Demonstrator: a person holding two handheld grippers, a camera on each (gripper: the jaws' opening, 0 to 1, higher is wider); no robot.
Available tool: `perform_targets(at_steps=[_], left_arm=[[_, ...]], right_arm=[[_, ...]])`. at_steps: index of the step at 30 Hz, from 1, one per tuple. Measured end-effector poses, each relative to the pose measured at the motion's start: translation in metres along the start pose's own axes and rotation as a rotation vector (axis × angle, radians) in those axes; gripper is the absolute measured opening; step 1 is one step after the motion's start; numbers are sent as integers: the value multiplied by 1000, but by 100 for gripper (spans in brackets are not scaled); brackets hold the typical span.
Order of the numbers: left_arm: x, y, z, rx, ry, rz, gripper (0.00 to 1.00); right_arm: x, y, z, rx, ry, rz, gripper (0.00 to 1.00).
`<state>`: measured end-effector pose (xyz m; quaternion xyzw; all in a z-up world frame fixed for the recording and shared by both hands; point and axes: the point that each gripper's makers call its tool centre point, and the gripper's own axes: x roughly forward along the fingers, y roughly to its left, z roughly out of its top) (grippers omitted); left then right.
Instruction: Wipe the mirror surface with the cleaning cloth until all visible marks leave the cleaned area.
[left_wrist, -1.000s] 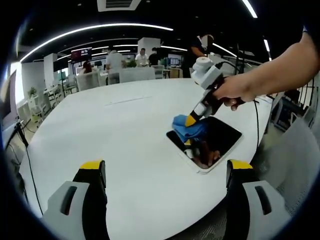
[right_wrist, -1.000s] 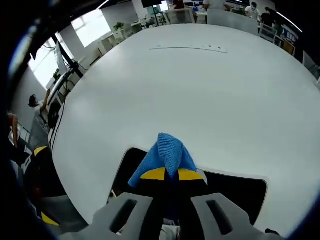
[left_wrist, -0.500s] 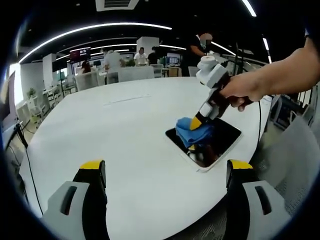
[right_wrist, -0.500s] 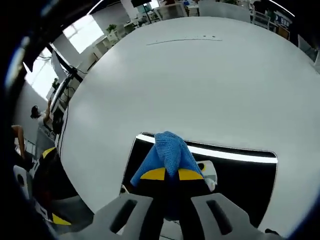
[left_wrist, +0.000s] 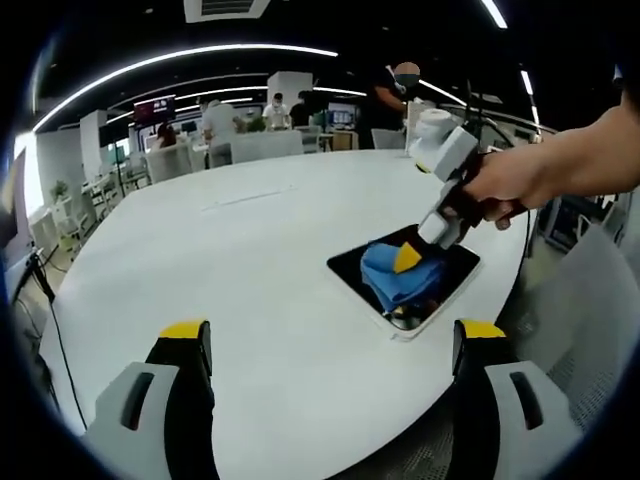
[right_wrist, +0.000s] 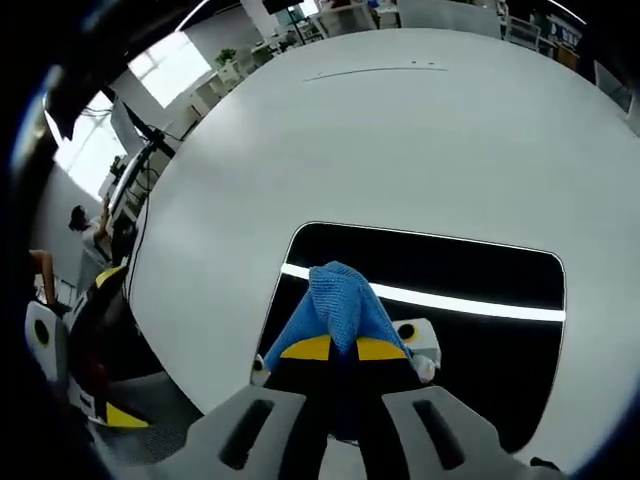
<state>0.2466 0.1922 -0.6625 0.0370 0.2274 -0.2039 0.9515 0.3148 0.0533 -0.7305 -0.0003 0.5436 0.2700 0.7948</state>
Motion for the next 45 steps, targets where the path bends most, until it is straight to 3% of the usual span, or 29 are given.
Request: perform_targets(at_steps=[10, 35, 45], left_arm=[[0, 3, -2, 3, 5, 10, 99], [-2, 2, -2, 7, 16, 14, 98], [-1, 2, -1, 9, 16, 17, 99]], right_arm=[[6, -6, -2, 20, -9, 25, 1], [-14, -3, -32, 16, 40, 34, 1], [-14, -3, -35, 12, 54, 31, 1]])
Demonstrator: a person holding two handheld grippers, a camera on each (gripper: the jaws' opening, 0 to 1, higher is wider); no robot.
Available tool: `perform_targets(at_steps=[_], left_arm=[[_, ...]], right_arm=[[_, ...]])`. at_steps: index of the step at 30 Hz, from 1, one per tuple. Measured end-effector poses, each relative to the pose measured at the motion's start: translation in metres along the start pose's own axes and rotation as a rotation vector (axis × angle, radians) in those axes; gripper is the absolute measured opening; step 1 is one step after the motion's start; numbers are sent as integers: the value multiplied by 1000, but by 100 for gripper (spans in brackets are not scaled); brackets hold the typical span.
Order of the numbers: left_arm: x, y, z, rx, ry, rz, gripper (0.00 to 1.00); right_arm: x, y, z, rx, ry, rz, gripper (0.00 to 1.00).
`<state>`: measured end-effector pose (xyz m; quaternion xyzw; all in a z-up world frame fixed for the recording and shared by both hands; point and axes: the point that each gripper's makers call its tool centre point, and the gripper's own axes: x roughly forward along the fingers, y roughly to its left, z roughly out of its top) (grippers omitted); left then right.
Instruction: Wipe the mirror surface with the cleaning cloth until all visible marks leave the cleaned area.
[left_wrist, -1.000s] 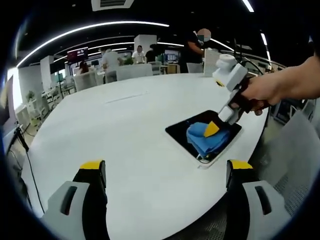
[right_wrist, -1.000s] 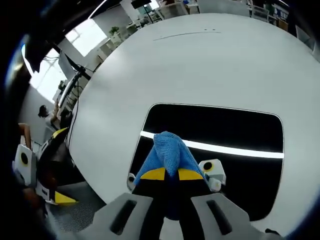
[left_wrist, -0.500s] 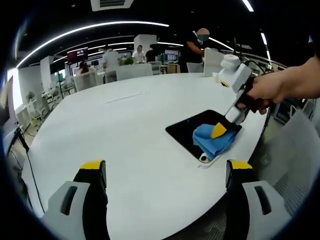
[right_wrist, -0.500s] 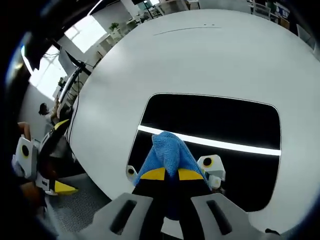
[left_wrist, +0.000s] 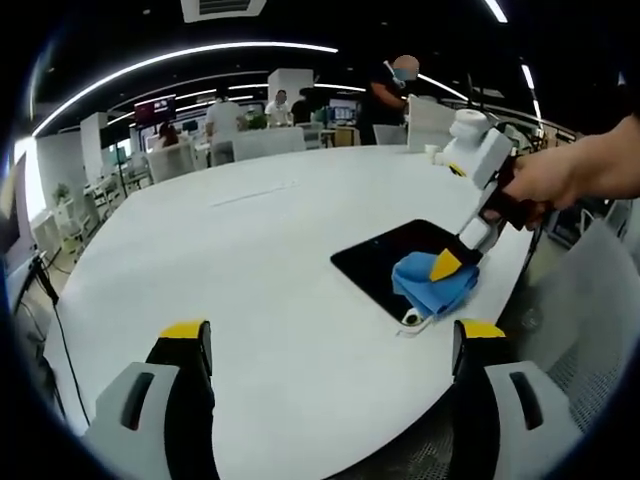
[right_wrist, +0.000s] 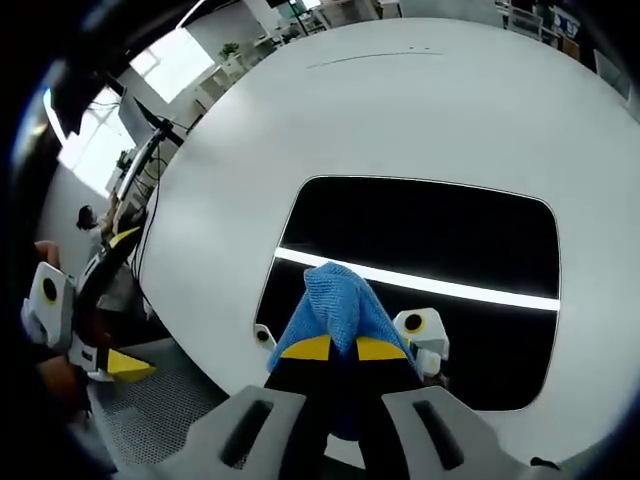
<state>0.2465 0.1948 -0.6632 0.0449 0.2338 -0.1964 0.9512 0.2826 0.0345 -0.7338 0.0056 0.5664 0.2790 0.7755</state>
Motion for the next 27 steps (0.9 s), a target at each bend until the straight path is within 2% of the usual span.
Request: perform_targets(at_steps=[21, 27], left_arm=[[1, -1, 0, -6, -2, -2, 98], [1, -3, -2, 0, 10, -8, 98]], right_arm=[[-5, 6, -20, 0, 15, 7, 1], [-5, 7, -20, -6, 9, 10, 1]])
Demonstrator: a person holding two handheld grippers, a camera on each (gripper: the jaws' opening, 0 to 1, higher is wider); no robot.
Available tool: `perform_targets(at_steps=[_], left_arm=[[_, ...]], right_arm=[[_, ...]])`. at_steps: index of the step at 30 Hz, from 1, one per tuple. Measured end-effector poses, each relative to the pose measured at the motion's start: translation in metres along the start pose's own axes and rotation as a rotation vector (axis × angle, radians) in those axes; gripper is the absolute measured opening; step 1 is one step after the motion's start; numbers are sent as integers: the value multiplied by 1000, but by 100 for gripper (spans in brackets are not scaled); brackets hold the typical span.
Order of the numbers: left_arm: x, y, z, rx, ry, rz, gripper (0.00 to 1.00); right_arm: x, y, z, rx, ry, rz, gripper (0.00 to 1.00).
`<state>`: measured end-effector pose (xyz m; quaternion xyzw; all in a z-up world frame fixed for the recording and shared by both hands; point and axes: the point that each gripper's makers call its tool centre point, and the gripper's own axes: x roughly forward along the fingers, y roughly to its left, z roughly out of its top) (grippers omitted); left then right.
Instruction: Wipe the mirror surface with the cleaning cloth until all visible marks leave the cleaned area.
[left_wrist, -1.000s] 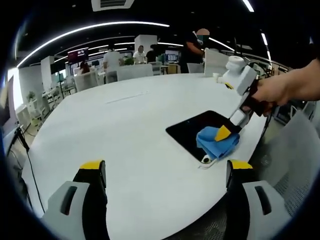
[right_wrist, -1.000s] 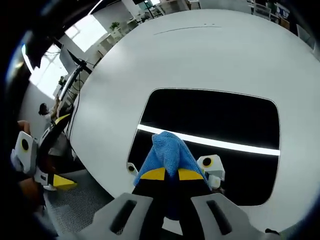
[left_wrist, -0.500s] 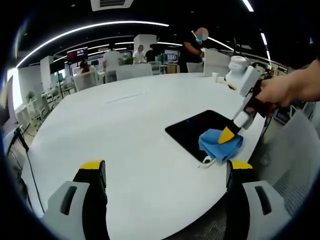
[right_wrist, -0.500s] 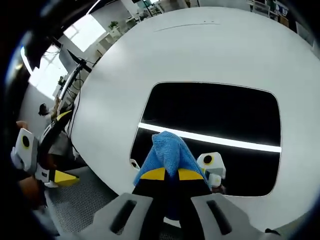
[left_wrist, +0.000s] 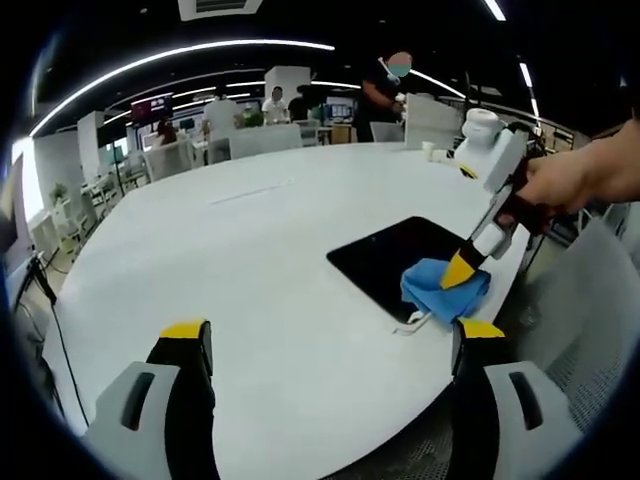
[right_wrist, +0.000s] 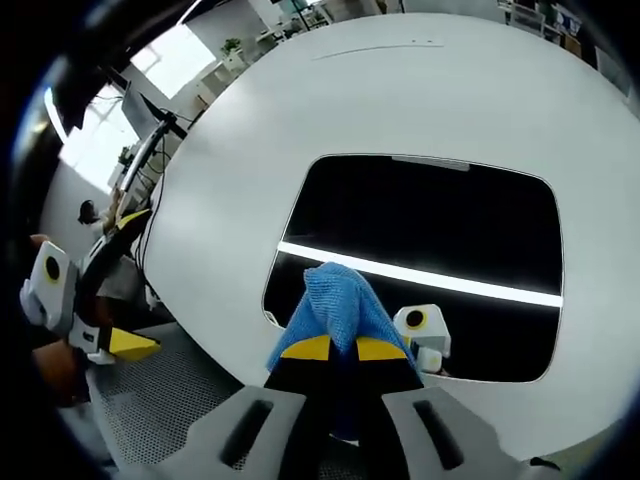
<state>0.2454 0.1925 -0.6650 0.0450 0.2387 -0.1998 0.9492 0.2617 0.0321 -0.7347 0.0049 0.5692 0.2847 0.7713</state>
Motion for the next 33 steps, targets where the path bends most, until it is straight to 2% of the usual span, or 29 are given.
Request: perform_targets(at_steps=[14, 25, 33], left_arm=[[-1, -1, 1, 0, -2, 7, 98], [-2, 1, 1, 0, -2, 8, 98], [-2, 1, 2, -2, -7, 8, 97]], right_arm=[[-1, 1, 0, -32, -1, -2, 1], [-2, -12, 1, -35, 9, -3, 1], [-7, -12, -2, -35, 0, -6, 1]])
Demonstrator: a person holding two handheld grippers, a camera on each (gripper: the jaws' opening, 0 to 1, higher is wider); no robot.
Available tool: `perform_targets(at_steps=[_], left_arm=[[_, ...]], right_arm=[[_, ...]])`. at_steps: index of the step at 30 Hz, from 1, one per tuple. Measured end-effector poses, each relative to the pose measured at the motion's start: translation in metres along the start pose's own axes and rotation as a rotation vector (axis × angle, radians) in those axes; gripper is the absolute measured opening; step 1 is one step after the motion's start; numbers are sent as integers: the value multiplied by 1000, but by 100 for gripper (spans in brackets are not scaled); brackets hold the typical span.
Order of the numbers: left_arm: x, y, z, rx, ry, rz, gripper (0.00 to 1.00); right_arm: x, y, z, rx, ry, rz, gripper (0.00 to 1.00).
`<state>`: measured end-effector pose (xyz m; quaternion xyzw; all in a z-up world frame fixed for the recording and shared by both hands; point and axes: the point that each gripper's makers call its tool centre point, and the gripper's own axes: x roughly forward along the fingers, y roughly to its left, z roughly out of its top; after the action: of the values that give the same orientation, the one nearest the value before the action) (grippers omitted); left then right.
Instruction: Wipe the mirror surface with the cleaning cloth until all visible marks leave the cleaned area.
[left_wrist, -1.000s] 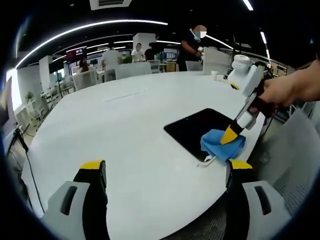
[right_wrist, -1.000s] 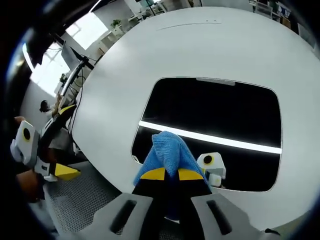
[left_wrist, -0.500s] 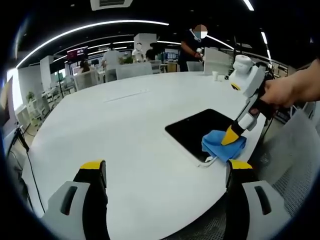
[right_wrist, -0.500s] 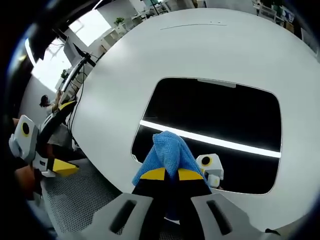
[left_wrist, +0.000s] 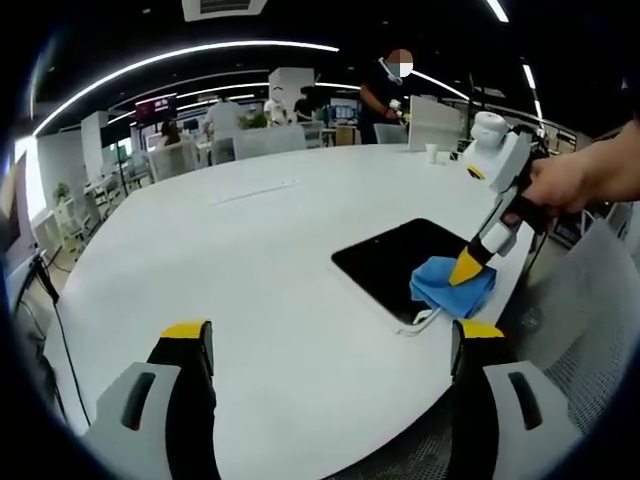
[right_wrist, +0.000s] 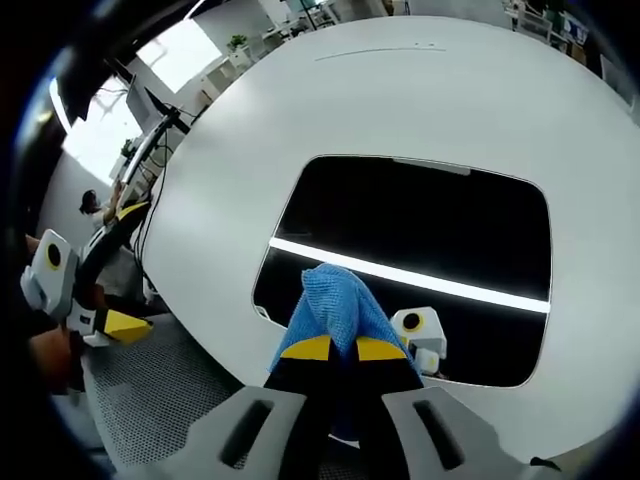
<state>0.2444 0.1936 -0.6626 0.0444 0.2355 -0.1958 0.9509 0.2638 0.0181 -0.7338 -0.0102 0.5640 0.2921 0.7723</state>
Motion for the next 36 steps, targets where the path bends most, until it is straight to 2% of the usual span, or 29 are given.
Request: perform_targets(at_steps=[3, 6, 17, 25, 36], left_arm=[[0, 2, -2, -17, 9, 2, 98], [0, 2, 0, -5, -7, 3, 98], [0, 1, 0, 1, 2, -1, 97], [0, 1, -1, -2, 5, 0, 97], [1, 2, -1, 2, 3, -1, 97]], right_arm=[[0, -4, 0, 7, -1, -1, 1], [0, -6, -1, 10, -2, -4, 1], [-9, -20, -4, 35, -7, -19, 1], [-7, -31, -2, 44, -5, -28, 1], [-8, -29, -1, 50, 0, -21, 1]])
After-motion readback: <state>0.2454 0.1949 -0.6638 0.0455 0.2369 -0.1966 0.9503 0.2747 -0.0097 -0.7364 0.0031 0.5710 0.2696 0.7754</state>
